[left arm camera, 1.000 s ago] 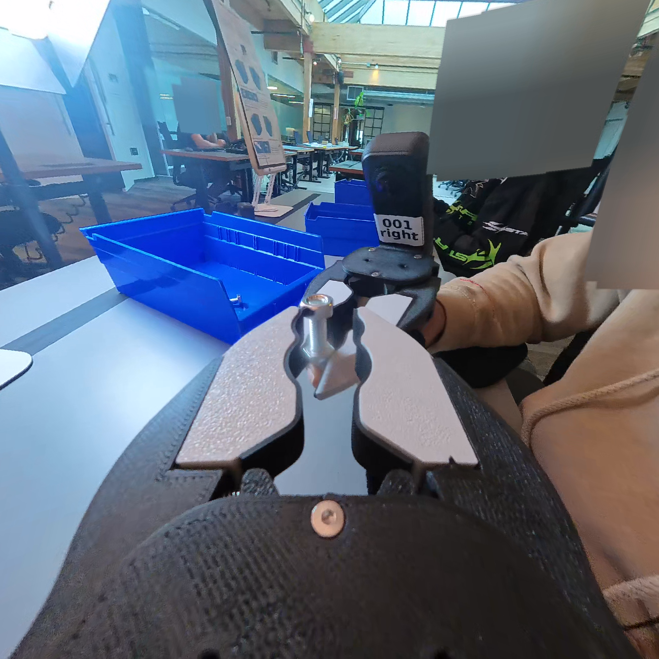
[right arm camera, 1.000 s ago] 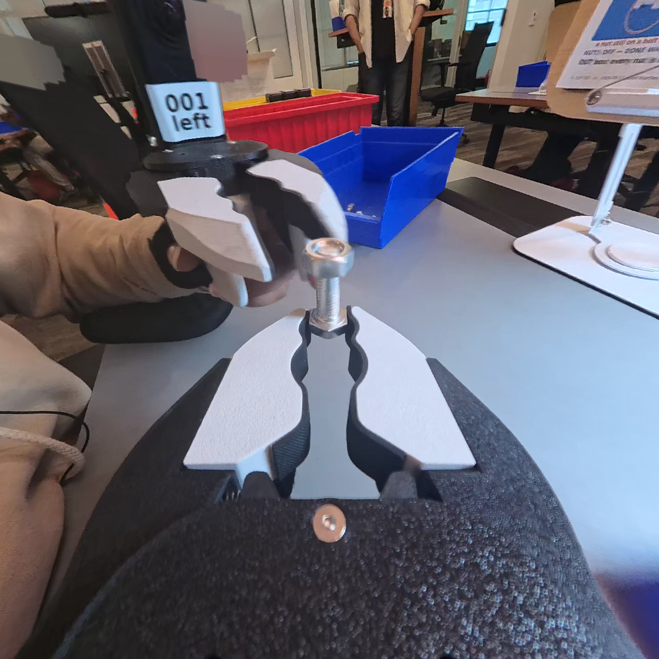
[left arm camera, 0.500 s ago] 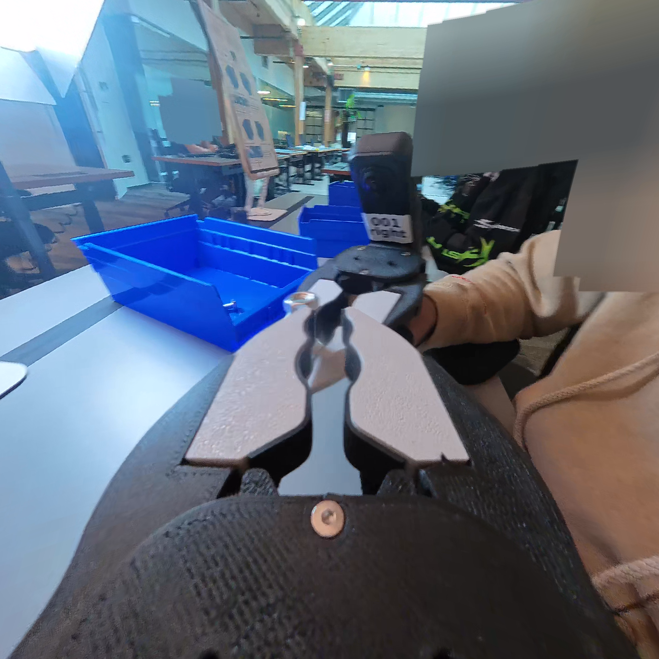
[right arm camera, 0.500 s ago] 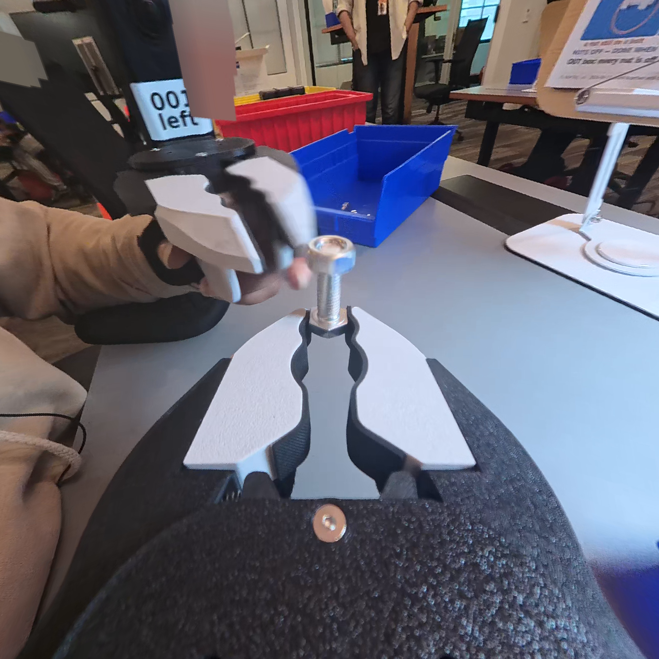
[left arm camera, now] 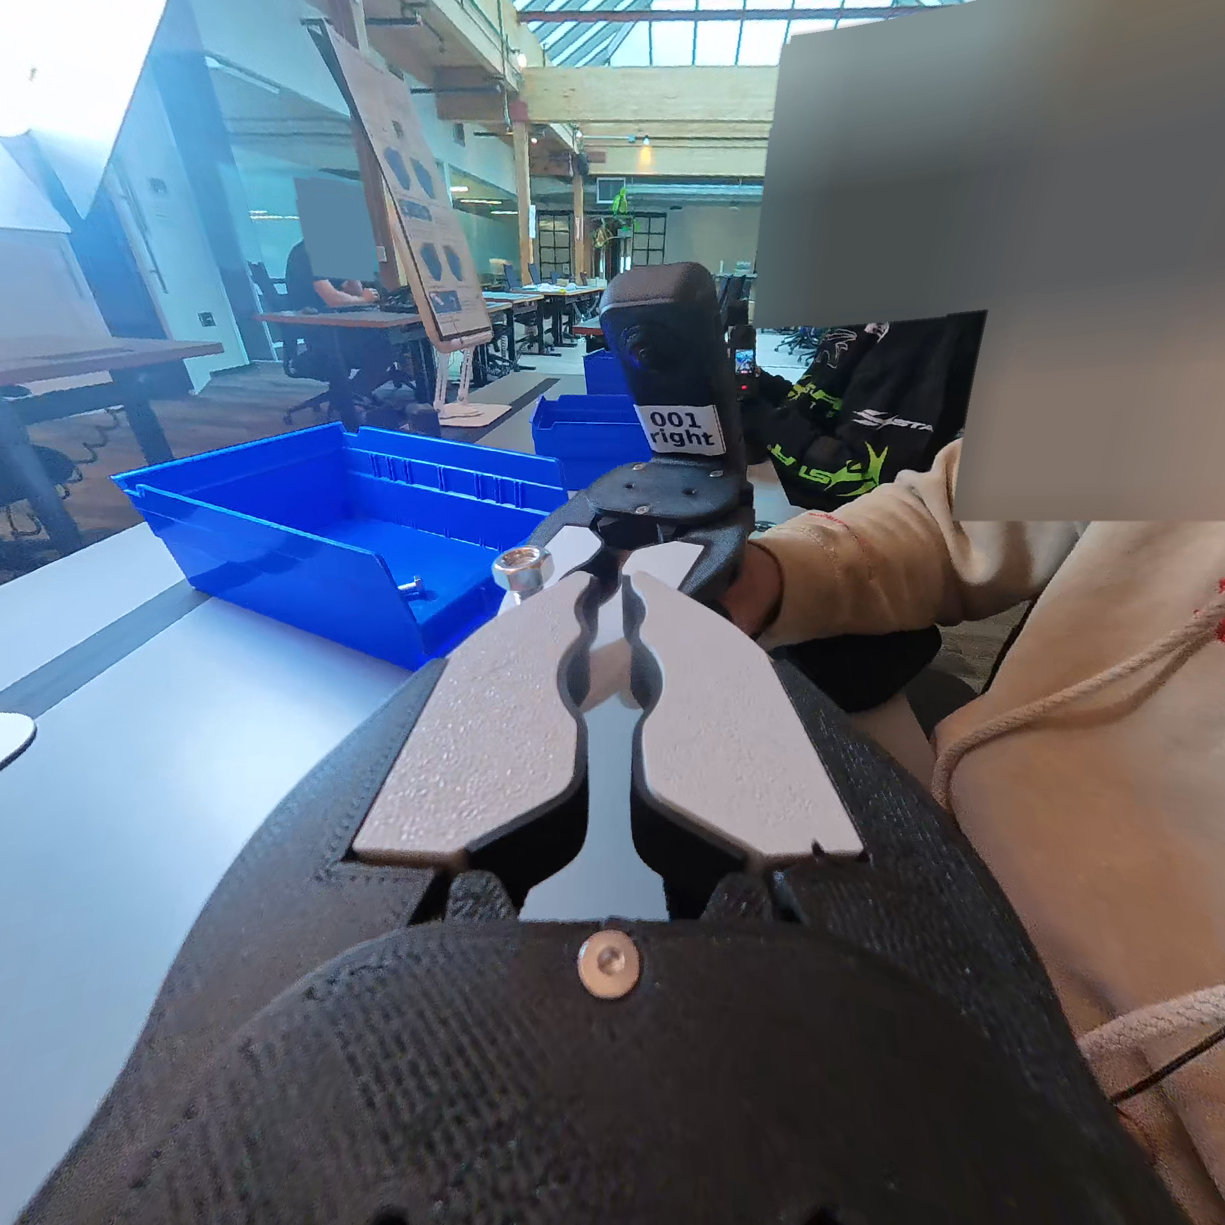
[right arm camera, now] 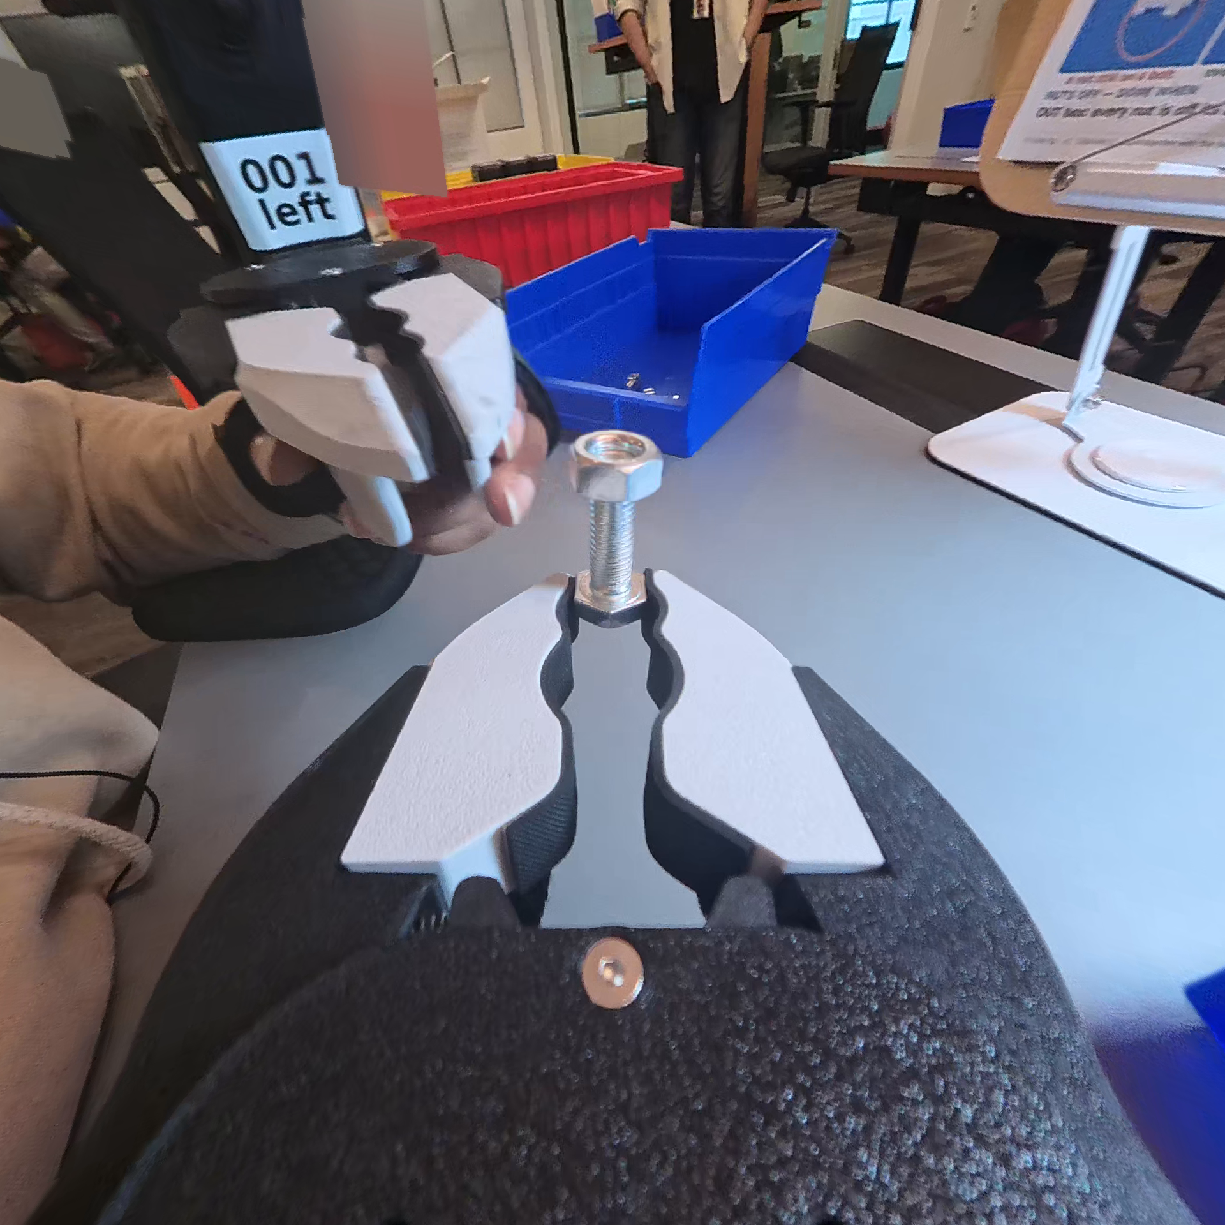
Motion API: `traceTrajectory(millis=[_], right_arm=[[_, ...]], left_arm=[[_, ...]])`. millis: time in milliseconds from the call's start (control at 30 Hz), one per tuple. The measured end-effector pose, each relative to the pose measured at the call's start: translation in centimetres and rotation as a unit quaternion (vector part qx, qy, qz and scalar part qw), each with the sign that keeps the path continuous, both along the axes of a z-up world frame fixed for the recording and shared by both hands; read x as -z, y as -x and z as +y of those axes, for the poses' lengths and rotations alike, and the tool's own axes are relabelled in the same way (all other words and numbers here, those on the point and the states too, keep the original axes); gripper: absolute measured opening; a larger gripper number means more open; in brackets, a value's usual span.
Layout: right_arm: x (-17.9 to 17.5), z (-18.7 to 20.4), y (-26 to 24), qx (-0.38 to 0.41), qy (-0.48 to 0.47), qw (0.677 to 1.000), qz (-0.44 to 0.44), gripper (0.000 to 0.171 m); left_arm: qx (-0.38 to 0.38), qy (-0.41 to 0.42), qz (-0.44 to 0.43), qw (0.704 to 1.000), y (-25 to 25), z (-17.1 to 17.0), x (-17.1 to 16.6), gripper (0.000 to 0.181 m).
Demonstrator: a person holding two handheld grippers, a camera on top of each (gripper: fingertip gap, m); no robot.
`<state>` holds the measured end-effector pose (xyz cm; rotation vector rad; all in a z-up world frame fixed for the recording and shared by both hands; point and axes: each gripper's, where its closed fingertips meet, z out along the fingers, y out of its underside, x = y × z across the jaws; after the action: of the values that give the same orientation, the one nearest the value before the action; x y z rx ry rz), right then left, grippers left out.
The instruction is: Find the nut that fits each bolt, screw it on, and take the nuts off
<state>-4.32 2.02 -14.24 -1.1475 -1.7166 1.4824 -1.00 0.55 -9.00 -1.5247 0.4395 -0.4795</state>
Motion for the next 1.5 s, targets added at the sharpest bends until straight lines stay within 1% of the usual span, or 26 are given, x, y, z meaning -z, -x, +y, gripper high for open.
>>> traceTrajectory(millis=[133, 167, 200, 233, 367, 433, 533, 633, 700, 733, 800, 867, 967, 1067, 1133, 1167, 1300, 1367, 1500], right_arm=[[-0.1, 0.0, -0.1, -0.001, -0.006, 1.000, 0.003, 0.018], [0.0, -0.3, -0.1, -0.005, -0.008, 1.000, 0.002, 0.018], [0.2, -0.6, -0.1, -0.010, -0.012, 1.000, 0.002, 0.018], [0.3, -0.9, -0.2, -0.015, -0.016, 1.000, 0.001, 0.018], [0.4, -0.8, -0.1, -0.012, -0.019, 1.000, -0.001, 0.018], [0.2, 0.0, 0.0, 0.001, -0.014, 1.000, -0.001, 0.018], [0.2, 0.4, 0.0, 0.007, -0.016, 1.000, -0.001, 0.018], [0.3, -0.4, -0.1, -0.006, -0.018, 1.000, -0.001, 0.018], [0.5, -1.0, -0.2, -0.015, -0.022, 1.000, -0.003, 0.018], [0.5, -1.2, -0.2, -0.018, -0.022, 1.000, -0.004, 0.018], [0.6, -1.1, -0.2, -0.015, -0.022, 1.000, -0.005, 0.018], [0.4, -0.4, 0.0, -0.004, -0.016, 1.000, -0.004, 0.018], [0.2, 0.3, 0.0, 0.004, -0.011, 1.000, -0.004, 0.018], [0.4, -0.4, -0.2, -0.007, -0.015, 1.000, -0.004, 0.018], [0.6, -1.0, -0.2, -0.017, -0.022, 1.000, -0.005, 0.018], [0.8, -1.3, -0.3, -0.021, -0.024, 0.999, -0.006, 0.018], [0.8, -1.1, -0.2, -0.017, -0.024, 1.000, -0.005, 0.018], [0.7, -0.6, -0.1, -0.007, -0.016, 1.000, -0.007, 0.018], [0.7, -0.4, -0.1, -0.005, -0.011, 1.000, -0.008, 0.018]], left_arm=[[-0.028, -0.001, 0.005, 1.000, 0.9, 0.5, 0.1, 0.013], [-0.041, 0.005, 0.000, 0.999, 1.3, 0.8, 0.4, 0.017], [-0.049, 0.012, -0.004, 0.999, 1.5, 1.1, 0.6, 0.024], [-0.050, 0.018, -0.004, 0.999, 1.4, 1.3, 0.9, 0.030], [-0.027, 0.018, 0.010, 0.999, 0.5, 0.9, 1.0, 0.034], [0.007, 0.007, 0.010, 1.000, -0.3, 0.0, 0.5, 0.032], [-0.013, 0.003, 0.015, 1.000, 0.3, 0.2, 0.4, 0.029], [-0.042, 0.012, -0.002, 0.999, 1.3, 1.0, 0.7, 0.027], [-0.047, 0.018, -0.003, 0.999, 1.4, 1.2, 1.0, 0.033], [-0.043, 0.018, 0.001, 0.999, 1.2, 1.2, 1.1, 0.033], [-0.026, 0.013, 0.011, 1.000, 0.6, 0.8, 1.0, 0.030], [-0.002, 0.002, 0.016, 1.000, 0.1, 0.1, 0.5, 0.011], [-0.009, -0.008, 0.014, 1.000, 0.3, 0.0, 0.1, 0.013], [-0.032, -0.002, 0.005, 0.999, 1.1, 0.6, 0.4, 0.018], [-0.045, 0.011, 0.000, 0.999, 1.5, 1.1, 0.9, 0.029], [-0.042, 0.016, 0.001, 0.999, 1.4, 1.2, 1.1, 0.031], [-0.027, 0.011, 0.019, 0.999, 0.7, 0.8, 1.1, 0.030], [-0.005, 0.006, 0.021, 1.000, 0.4, 0.2, 0.7, 0.014], [-0.019, -0.001, 0.025, 1.000, 0.9, 0.3, 0.5, 0.017]])
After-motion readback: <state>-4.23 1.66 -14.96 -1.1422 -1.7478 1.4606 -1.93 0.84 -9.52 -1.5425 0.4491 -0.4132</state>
